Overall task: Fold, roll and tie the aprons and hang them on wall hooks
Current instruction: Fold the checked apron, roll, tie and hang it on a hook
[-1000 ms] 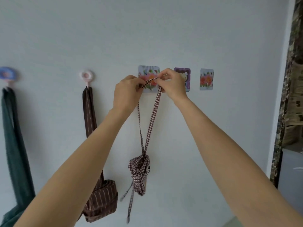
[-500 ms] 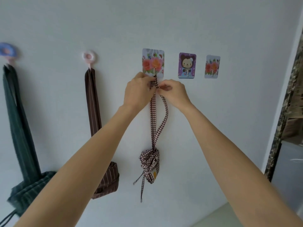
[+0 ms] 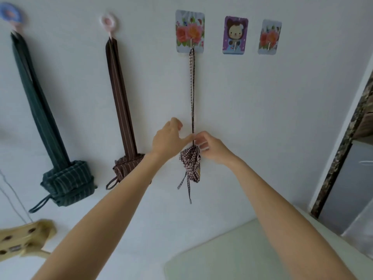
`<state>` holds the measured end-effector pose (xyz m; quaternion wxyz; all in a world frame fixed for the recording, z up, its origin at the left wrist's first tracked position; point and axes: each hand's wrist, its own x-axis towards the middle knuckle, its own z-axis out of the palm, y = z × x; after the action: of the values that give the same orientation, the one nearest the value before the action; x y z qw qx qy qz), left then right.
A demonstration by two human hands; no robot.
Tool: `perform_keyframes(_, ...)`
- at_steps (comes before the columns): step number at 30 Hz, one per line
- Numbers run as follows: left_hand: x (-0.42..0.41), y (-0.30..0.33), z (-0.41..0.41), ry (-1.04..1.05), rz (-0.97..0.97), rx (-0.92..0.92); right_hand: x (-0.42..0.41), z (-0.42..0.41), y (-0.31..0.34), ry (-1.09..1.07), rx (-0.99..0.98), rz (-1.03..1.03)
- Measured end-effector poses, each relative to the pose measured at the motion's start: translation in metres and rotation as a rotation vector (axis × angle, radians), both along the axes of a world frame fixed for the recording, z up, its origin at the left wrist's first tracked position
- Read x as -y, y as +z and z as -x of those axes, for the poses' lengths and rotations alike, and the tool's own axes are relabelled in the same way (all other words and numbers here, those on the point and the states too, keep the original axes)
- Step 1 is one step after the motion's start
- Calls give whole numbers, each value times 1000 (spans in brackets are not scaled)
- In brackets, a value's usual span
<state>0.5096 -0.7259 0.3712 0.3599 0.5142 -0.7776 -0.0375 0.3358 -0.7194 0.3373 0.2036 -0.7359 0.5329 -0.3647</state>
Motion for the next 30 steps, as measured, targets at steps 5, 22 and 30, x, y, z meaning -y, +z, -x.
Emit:
perform_keyframes(5,-7,-32,0,-23,-255,198,-6,-9,-37,-32,40,37)
perform_keyframes(22,16,-45,23,-134,-48,182,9,-4,-79,-144,446,17)
perform_keyframes(30,20,-63,8,-143,-52,-170,3,-9,-101,-225,542,45)
